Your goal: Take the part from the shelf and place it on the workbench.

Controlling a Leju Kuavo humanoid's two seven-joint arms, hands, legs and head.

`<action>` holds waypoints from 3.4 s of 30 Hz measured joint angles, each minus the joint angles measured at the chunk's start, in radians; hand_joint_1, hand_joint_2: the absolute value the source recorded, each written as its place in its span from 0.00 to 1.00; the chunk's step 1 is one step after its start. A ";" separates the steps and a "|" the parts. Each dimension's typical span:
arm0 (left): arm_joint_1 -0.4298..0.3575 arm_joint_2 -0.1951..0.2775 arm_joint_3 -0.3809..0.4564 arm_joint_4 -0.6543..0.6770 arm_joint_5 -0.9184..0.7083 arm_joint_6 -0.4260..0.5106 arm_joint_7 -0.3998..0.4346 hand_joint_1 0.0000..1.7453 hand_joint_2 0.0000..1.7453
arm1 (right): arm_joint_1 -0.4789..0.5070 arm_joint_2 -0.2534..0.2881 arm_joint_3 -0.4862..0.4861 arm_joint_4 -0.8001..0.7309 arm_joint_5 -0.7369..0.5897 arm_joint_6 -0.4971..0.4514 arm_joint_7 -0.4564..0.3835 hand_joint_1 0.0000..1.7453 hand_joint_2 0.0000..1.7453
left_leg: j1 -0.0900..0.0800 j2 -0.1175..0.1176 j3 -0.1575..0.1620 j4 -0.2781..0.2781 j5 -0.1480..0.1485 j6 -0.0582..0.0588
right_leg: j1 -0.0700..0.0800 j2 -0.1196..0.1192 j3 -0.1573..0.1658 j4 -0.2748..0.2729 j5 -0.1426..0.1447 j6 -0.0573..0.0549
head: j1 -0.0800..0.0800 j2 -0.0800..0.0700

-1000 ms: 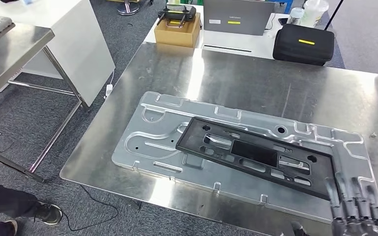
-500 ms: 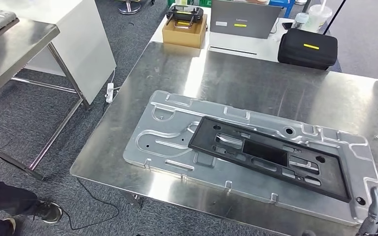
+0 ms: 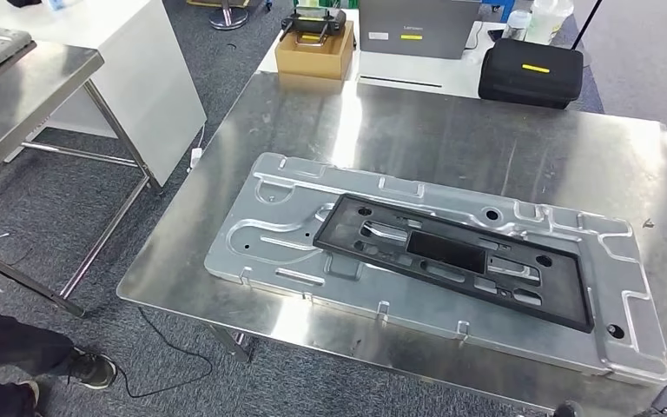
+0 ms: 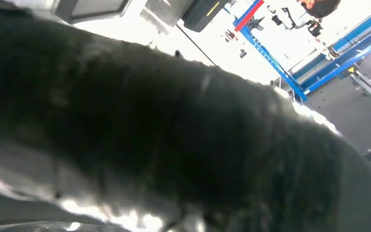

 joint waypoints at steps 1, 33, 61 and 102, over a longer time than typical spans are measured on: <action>0.000 0.000 0.002 0.000 0.000 0.000 0.000 0.00 0.00 | -0.002 0.006 0.000 0.003 -0.009 0.000 -0.004 0.00 0.00 | 0.001 0.000 -0.014 0.053 -0.027 -0.002 | 0.002 -0.001 -0.010 0.001 0.006 0.000 | 0.000 0.000; 0.000 0.000 0.014 0.000 0.015 0.008 0.001 0.00 0.00 | -0.026 0.064 -0.019 0.110 -0.015 0.000 -0.008 0.00 0.00 | -0.002 0.006 0.000 0.071 -0.029 -0.003 | 0.007 -0.003 -0.013 -0.002 0.009 -0.007 | -0.001 0.000; 0.001 0.000 0.031 0.000 0.023 0.013 -0.001 0.00 0.00 | -0.043 0.076 -0.019 0.139 -0.011 0.000 -0.011 0.00 0.00 | -0.001 0.011 -0.032 -0.033 0.020 -0.004 | 0.004 0.000 0.032 -0.014 -0.024 -0.006 | 0.000 0.000; -0.003 0.000 0.032 0.000 0.014 0.012 -0.005 0.00 0.00 | -0.049 0.082 -0.019 0.121 -0.036 0.000 -0.013 0.00 0.00 | -0.014 0.009 0.196 -0.247 0.063 0.042 | 0.006 -0.002 -0.029 0.000 0.032 0.029 | -0.001 0.000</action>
